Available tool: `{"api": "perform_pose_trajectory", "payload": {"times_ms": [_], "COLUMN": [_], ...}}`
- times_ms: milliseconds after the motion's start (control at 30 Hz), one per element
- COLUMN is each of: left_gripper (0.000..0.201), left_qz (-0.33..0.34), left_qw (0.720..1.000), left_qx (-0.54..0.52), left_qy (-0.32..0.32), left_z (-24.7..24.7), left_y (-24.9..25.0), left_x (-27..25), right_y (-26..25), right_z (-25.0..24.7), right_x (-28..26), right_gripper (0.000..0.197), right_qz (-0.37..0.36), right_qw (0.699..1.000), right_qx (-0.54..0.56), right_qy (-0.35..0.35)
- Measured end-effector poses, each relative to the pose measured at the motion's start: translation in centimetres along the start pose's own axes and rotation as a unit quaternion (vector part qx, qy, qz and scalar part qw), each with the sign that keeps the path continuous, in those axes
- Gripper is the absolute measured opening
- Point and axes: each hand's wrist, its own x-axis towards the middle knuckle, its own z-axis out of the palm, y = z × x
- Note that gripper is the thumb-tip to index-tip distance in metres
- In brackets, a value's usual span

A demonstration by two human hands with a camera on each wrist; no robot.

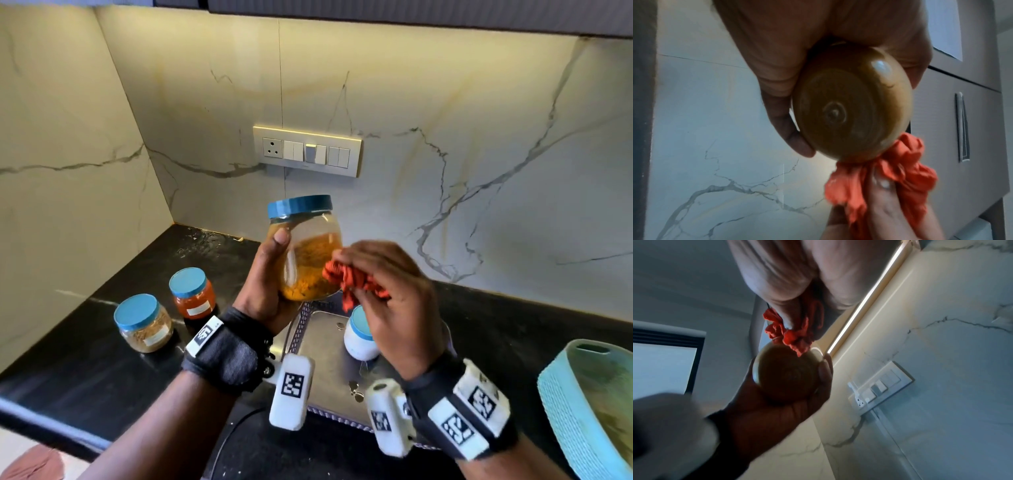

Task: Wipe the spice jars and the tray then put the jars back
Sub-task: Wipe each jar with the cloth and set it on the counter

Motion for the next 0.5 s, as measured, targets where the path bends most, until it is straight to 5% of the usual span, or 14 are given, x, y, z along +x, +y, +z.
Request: {"api": "perform_pose_trajectory", "payload": {"times_ms": [167, 333, 500], "left_gripper": [0.091, 0.094, 0.101], "left_qz": [-0.018, -0.026, 0.004], "left_qw": [0.998, 0.992, 0.989], "left_qx": [0.049, 0.118, 0.127], "left_qy": [-0.016, 0.037, 0.075], "left_z": [-1.1, -0.3, 1.0], "left_y": [0.3, -0.5, -1.9], "left_x": [0.3, 0.4, 0.4], "right_y": [0.4, 0.3, 2.2], "right_z": [-0.4, -0.2, -1.1], "right_x": [-1.2, -0.8, 2.1], "right_gripper": [0.04, 0.035, 0.036], "right_qz": [-0.027, -0.084, 0.017], "right_qw": [0.999, 0.991, 0.996], "right_qx": [-0.035, -0.092, -0.09], "right_qy": [0.001, -0.051, 0.003]}}
